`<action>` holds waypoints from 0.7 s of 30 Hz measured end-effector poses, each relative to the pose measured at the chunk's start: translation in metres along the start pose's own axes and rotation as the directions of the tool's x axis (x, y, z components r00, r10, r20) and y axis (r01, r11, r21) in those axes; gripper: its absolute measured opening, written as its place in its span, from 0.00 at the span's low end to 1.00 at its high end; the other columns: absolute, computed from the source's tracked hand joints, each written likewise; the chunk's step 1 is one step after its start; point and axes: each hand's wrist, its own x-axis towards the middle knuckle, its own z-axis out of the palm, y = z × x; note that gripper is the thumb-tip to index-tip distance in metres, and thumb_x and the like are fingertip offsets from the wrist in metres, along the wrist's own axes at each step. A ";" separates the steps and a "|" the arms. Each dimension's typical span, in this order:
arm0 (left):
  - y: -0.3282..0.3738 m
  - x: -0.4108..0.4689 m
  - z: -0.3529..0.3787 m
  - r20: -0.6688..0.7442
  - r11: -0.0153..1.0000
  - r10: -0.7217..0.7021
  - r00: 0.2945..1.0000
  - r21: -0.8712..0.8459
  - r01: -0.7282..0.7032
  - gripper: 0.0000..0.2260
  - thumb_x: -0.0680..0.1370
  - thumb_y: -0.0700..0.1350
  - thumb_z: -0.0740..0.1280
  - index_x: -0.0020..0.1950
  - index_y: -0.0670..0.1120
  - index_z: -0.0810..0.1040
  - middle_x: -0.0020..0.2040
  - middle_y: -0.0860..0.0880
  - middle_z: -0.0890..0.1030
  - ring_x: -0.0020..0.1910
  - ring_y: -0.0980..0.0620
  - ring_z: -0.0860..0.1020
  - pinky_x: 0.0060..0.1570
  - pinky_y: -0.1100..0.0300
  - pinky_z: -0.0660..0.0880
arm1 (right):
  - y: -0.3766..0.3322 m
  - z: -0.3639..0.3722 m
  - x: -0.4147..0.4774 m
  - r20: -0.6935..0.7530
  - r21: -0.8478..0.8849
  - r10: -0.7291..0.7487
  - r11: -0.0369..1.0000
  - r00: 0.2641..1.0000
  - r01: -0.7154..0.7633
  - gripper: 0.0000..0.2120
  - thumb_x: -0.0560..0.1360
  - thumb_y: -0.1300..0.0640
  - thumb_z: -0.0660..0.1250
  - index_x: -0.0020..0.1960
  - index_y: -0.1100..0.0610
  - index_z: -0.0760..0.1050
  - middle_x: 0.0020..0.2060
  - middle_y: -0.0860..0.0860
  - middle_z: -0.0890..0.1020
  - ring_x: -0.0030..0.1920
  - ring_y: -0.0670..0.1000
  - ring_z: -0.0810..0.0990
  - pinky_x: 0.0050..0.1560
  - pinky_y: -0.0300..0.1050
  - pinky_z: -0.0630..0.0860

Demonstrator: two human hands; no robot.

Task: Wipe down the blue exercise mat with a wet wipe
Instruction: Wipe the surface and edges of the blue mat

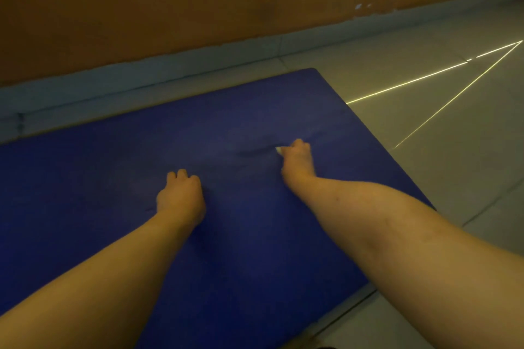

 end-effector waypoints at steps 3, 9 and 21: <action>-0.012 0.006 0.003 -0.027 0.998 -0.064 0.998 -0.027 0.063 0.21 0.80 0.52 0.69 0.69 0.44 0.70 0.71 0.45 0.65 0.73 0.41 0.61 0.55 0.49 0.78 | -0.003 -0.005 0.021 -0.091 -0.054 0.234 0.969 0.968 -0.240 0.15 0.82 0.60 0.62 0.68 0.60 0.75 0.66 0.58 0.69 0.66 0.59 0.70 0.67 0.48 0.70; -0.019 0.016 0.002 0.039 0.980 -0.133 0.990 -0.145 0.137 0.33 0.76 0.58 0.73 0.74 0.46 0.65 0.75 0.45 0.60 0.74 0.38 0.59 0.55 0.45 0.78 | -0.106 0.042 -0.007 0.006 0.120 0.016 0.993 1.000 -0.017 0.08 0.79 0.59 0.68 0.55 0.63 0.73 0.56 0.60 0.76 0.43 0.53 0.76 0.34 0.34 0.68; -0.029 0.020 -0.001 0.055 0.991 -0.051 0.997 -0.122 0.057 0.32 0.74 0.59 0.74 0.72 0.46 0.67 0.73 0.45 0.61 0.73 0.37 0.60 0.53 0.47 0.78 | -0.078 0.032 0.084 -0.078 -0.020 -0.115 0.993 0.990 0.114 0.10 0.80 0.62 0.66 0.60 0.64 0.78 0.57 0.59 0.72 0.61 0.62 0.74 0.60 0.49 0.71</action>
